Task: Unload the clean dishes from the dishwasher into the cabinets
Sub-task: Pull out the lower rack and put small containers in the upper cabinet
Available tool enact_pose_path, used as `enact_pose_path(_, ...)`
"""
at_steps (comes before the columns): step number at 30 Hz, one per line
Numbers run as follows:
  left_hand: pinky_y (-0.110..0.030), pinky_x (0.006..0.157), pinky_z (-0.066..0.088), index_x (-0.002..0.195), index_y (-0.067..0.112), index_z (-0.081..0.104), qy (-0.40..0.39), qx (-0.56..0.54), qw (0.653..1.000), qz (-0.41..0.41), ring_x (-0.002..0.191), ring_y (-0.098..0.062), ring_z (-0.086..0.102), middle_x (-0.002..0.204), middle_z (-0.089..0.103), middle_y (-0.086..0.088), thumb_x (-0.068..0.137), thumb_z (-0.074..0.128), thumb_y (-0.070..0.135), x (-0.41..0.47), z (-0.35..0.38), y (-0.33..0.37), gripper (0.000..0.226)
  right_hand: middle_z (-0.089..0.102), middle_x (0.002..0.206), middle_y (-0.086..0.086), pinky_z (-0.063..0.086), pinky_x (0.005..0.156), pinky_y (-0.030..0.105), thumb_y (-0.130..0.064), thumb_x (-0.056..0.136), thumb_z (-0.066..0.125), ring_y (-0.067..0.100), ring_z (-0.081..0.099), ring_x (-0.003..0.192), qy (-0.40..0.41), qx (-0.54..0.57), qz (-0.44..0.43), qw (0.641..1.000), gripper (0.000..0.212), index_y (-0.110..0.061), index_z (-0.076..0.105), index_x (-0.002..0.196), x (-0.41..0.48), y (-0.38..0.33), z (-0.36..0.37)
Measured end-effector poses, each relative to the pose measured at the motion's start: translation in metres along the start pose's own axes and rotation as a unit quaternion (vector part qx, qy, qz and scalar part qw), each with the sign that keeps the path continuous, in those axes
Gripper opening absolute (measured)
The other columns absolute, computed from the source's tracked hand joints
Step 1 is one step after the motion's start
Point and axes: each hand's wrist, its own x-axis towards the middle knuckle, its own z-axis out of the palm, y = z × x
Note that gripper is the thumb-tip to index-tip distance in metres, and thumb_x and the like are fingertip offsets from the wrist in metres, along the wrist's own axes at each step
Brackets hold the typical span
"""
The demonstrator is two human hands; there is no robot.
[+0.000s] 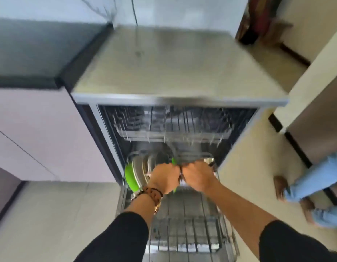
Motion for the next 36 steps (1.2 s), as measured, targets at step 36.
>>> enact_pose_path(36,-0.035,0.07,0.041,0.109,0.005,0.055,0.319,0.307,0.856,-0.266,0.095,-0.035,0.063,0.108,0.065,-0.016,0.097,0.032,0.016,-0.438,-0.542,-0.432,0.029,0.066,0.102,0.005,0.042,0.068,0.026,-0.033,0.086,0.048,0.027,0.064,0.09,0.414,0.048,-0.109,0.903,0.028,-0.013,0.06,0.102,0.211,-0.403,-0.679)
